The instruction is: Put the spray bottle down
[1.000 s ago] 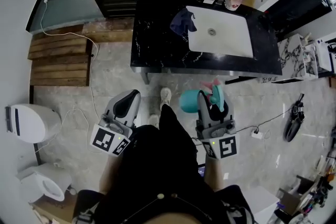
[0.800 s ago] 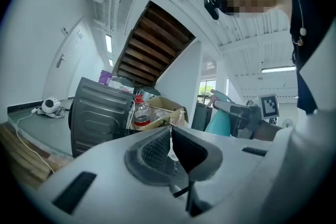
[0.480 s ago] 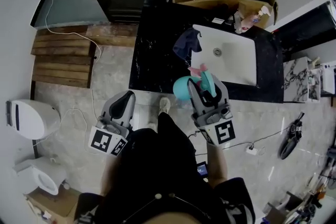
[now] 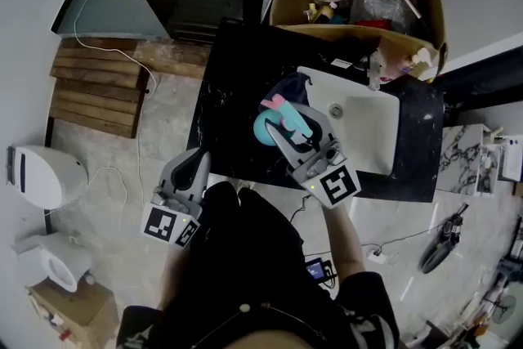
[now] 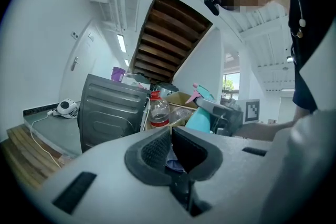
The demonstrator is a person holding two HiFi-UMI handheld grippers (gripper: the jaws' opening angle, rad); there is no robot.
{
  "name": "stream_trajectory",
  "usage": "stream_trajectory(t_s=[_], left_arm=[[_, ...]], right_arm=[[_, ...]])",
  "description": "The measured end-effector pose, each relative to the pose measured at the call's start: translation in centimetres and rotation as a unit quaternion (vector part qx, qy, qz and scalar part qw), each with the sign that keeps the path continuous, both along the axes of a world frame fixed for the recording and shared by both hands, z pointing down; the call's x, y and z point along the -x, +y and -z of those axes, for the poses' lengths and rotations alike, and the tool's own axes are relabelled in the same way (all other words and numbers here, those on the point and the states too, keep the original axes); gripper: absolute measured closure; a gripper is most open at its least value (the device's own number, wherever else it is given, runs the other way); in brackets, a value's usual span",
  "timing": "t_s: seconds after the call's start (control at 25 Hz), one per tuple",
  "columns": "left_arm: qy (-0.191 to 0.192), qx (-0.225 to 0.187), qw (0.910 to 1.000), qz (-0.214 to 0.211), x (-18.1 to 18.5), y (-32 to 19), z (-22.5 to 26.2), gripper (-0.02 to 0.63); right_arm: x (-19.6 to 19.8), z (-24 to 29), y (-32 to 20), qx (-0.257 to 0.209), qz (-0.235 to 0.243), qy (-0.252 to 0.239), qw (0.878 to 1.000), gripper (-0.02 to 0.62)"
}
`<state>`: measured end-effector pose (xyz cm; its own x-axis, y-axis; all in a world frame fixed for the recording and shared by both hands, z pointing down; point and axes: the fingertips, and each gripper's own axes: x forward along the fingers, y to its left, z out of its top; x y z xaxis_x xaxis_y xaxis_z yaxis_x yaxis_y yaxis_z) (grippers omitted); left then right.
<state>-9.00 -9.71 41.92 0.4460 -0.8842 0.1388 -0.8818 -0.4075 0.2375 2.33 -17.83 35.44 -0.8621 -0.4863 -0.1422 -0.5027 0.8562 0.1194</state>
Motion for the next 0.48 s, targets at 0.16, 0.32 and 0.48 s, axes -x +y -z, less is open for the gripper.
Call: stream_trajectory(t_s=[0.16,0.32,0.48], left_arm=[[0.004,0.023,0.9997,0.01,-1.2,-1.0,-1.1,0.59],[-0.002,0.043,0.9989,0.015,-1.6,-1.7,-2.2,0.59],[-0.015,0.056,0.9977,0.034,-0.9,-2.7,-3.0,0.59]], right_arm=[[0.5,-0.9,-3.8,-0.02,0.009,0.006,1.0,0.443],[1.2,-2.3,-7.1,-0.022,0.025,-0.005,0.999,0.445],[2.4,-4.1,-10.2,-0.025,0.034,-0.012,0.999,0.445]])
